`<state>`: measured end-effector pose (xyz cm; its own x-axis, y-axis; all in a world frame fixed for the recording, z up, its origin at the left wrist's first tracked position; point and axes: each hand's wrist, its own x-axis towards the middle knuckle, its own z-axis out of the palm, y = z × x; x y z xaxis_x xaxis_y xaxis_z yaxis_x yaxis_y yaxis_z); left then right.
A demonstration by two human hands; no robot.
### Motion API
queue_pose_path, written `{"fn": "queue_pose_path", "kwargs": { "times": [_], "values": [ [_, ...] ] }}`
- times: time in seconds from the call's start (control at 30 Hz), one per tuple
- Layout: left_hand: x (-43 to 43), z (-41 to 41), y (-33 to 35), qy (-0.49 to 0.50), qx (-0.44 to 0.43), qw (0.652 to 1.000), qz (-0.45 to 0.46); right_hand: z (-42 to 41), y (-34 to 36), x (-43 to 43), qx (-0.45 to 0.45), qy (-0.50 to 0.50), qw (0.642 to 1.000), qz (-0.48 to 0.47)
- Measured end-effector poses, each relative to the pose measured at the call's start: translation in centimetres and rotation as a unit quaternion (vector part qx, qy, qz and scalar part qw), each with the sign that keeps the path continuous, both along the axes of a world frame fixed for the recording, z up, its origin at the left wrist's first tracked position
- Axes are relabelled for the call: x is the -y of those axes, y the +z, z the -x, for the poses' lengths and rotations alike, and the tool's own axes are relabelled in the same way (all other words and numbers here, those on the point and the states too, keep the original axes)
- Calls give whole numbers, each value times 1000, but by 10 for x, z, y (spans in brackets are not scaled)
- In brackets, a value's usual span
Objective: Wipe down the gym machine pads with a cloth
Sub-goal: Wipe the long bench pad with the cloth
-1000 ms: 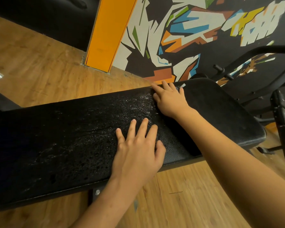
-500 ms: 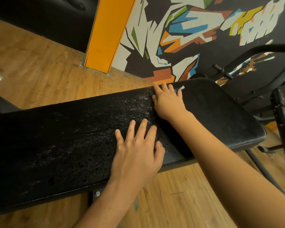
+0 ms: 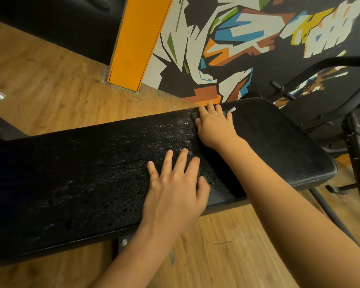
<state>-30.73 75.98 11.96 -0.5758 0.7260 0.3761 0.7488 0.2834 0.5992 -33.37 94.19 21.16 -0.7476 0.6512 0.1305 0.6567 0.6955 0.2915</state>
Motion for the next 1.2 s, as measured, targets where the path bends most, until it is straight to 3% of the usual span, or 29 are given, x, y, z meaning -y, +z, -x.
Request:
{"fn": "queue_pose_path", "kwargs": {
  "times": [0.17, 0.43, 0.67, 0.93, 1.2],
  "values": [
    [1, 1, 1, -3, -6, 1000, -2, -42, -8, 24, -10, 30, 999, -19],
    [1, 0, 2, -4, 3, 1000, 4, 28, 3, -22, 2, -23, 1000, 1],
    [3, 1, 2, -9, 2, 1000, 10, -62, -5, 32, -4, 24, 999, -22],
    [4, 0, 5, -8, 17, 1000, 17, 1, -1, -2, -2, -20, 1000, 7],
    [8, -1, 8, -17, 26, 999, 29, -60, -3, 39, 5, 27, 1000, 8]
  ]
}}
